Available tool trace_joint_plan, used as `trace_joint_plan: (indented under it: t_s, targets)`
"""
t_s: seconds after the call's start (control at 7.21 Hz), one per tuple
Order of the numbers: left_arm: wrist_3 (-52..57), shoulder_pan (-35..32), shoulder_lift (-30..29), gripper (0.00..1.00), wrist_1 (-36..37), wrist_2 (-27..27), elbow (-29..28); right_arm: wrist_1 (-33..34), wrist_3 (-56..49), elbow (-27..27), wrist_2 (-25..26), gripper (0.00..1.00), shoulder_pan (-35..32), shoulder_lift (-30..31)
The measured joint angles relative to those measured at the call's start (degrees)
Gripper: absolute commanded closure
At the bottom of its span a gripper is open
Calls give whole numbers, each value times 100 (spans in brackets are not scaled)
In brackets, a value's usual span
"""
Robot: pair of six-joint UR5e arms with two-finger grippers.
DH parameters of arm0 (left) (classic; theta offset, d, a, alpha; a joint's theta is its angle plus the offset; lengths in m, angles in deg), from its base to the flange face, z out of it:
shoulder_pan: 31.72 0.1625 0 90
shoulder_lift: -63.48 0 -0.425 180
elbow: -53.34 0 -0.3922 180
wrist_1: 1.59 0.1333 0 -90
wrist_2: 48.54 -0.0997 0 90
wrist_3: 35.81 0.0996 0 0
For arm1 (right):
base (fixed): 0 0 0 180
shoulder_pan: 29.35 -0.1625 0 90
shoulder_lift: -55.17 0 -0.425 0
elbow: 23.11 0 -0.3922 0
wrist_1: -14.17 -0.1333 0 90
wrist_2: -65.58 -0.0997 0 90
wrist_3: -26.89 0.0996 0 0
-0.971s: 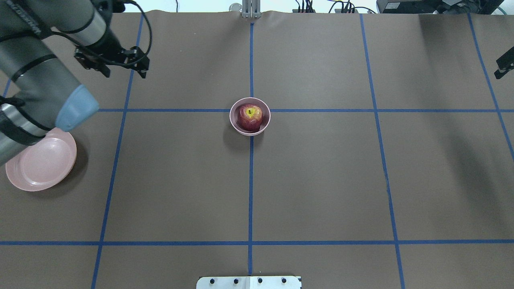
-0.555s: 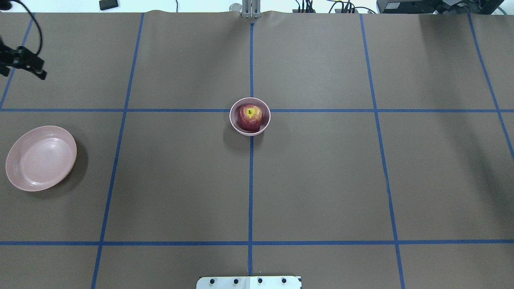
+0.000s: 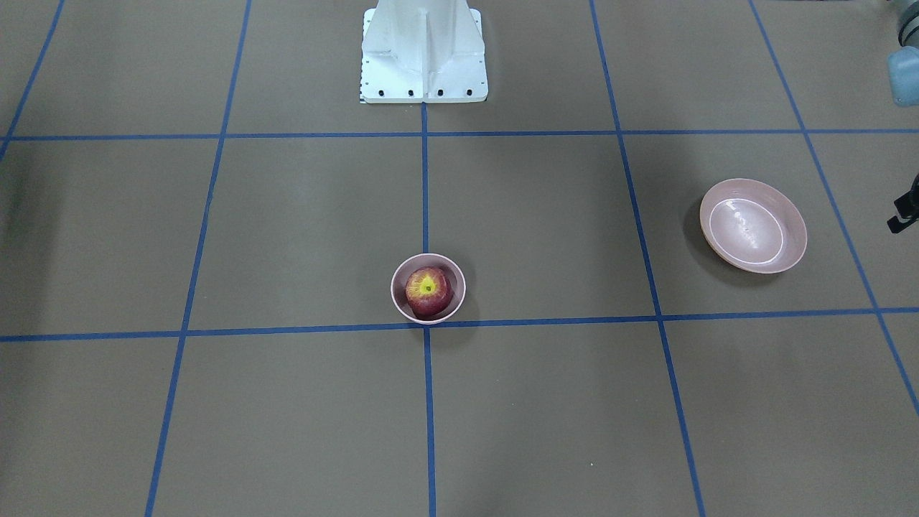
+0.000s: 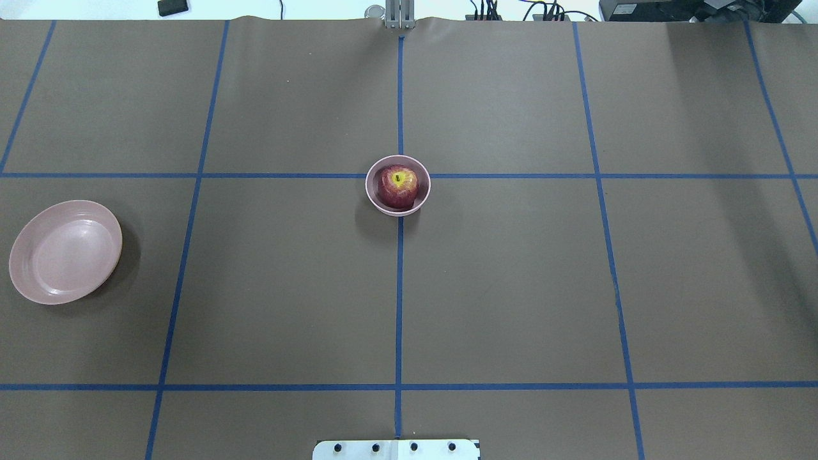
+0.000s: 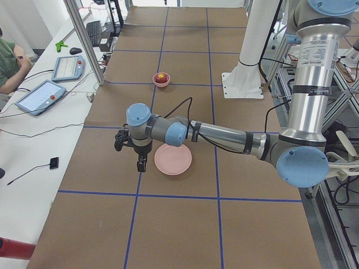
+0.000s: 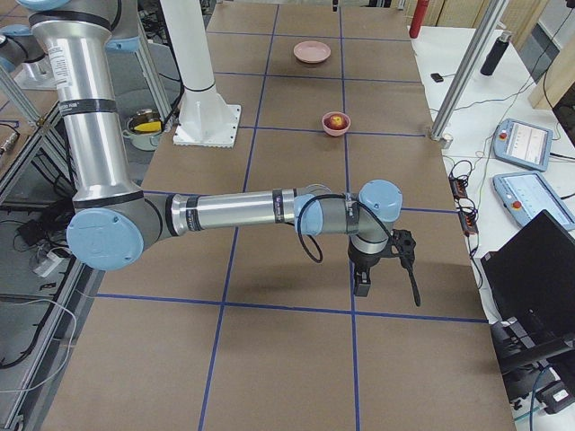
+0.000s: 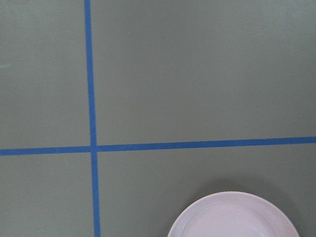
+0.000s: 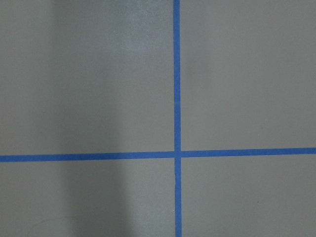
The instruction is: Move apple from plate to bowl
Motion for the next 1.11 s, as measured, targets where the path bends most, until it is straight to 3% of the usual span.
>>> trace_joint_plan:
  t_s: [0.42,0.83,1.11]
  targets:
    - [7,-200,155,1,-720,74,-774,10,25,-80,-2,0,-39,156]
    - [338,-556,139,1,-510,370,-615,322,31,-415,9,0,-53,350]
    - [744,-622,102,1,103,316,-356,799,6,-762,53,0,-52,391]
